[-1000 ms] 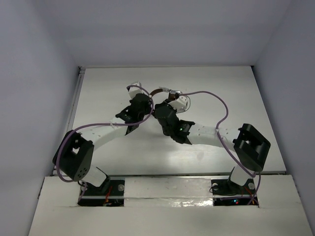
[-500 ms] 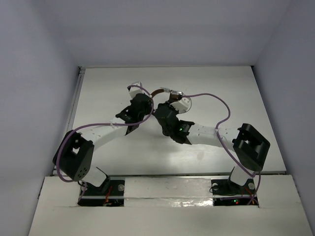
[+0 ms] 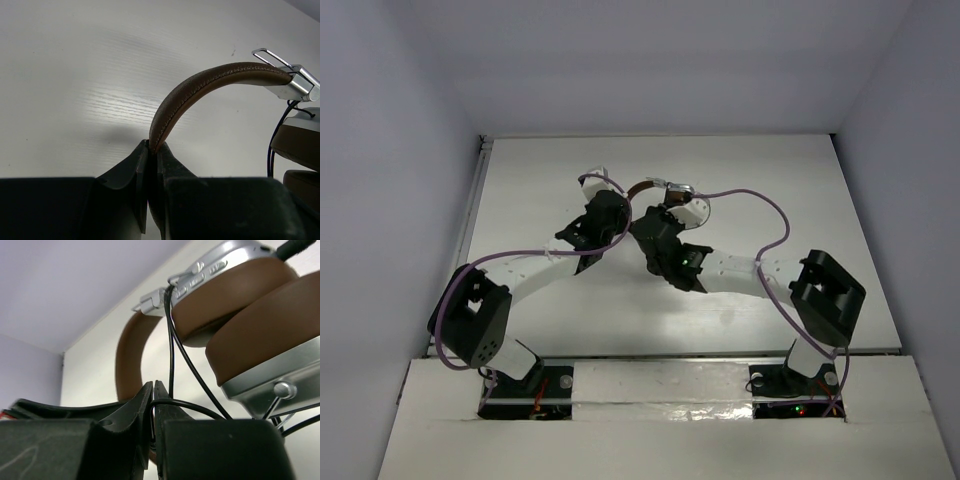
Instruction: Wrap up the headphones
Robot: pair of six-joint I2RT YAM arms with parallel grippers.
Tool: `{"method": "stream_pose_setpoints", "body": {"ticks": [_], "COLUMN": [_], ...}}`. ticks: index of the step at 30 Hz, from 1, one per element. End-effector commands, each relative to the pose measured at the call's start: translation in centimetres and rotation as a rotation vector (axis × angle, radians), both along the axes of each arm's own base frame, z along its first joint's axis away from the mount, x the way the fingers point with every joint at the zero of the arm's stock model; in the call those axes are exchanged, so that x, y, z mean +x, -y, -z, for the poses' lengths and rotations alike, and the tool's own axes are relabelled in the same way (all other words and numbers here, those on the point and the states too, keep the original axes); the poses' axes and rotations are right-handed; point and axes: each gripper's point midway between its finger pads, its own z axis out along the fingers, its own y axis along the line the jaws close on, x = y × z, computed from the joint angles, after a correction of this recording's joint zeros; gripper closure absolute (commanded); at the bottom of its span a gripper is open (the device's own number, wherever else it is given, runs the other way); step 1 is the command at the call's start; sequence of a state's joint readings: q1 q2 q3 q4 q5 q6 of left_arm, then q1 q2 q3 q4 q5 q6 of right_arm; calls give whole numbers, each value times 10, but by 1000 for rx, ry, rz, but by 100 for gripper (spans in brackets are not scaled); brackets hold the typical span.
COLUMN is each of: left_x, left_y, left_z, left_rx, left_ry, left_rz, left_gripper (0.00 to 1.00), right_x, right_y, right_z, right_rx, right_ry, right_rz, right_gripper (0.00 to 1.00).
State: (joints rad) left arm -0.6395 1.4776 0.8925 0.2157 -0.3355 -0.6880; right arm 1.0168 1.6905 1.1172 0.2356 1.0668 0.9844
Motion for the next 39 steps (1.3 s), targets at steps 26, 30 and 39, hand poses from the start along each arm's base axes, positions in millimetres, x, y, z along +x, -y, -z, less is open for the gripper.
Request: {"method": "stream_pose_setpoints", "body": {"ticks": [26,30,39], "left_x": [41,49,53], "left_y": [-2,-4,-4], "left_z": [-66,-59,-50], "left_rx": [-131,-151,-164], "left_ry": [109,91,54], "left_rz": [3,1,33], "left_gripper": [100,100,100], "right_x": [-6,-11,-19], "right_y": [-10,-7,-21], "right_z": [25,28,28], "right_rx": [-73,-76,-106], "right_ry": [-66,-81,-113], "right_rz": [-51,-76,-160], "right_gripper": [71,62,47]}}
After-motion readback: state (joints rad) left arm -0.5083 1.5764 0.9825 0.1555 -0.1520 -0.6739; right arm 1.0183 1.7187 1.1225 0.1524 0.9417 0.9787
